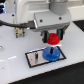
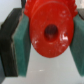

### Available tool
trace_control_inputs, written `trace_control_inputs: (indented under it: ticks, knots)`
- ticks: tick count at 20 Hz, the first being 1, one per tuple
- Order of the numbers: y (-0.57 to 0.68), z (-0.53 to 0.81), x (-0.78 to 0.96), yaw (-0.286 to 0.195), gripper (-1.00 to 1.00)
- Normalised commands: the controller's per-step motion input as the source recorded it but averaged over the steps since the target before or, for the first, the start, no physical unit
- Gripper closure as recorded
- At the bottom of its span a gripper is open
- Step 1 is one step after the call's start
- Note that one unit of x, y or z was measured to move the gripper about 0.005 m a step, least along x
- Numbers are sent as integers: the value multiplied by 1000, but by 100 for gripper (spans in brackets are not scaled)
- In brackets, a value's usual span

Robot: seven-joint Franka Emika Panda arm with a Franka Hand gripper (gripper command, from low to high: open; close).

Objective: Insert the blue gear onto the right peg, followed by the red gear

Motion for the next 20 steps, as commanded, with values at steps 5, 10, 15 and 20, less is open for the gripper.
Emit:
trace_control_inputs:
  ticks: [5, 10, 15, 20]
  knots:
    - [4, -39, 361, 0, 100]
    - [-19, -95, 281, 0, 100]
    - [-29, -226, 163, 0, 100]
    - [-17, -216, 134, 0, 100]
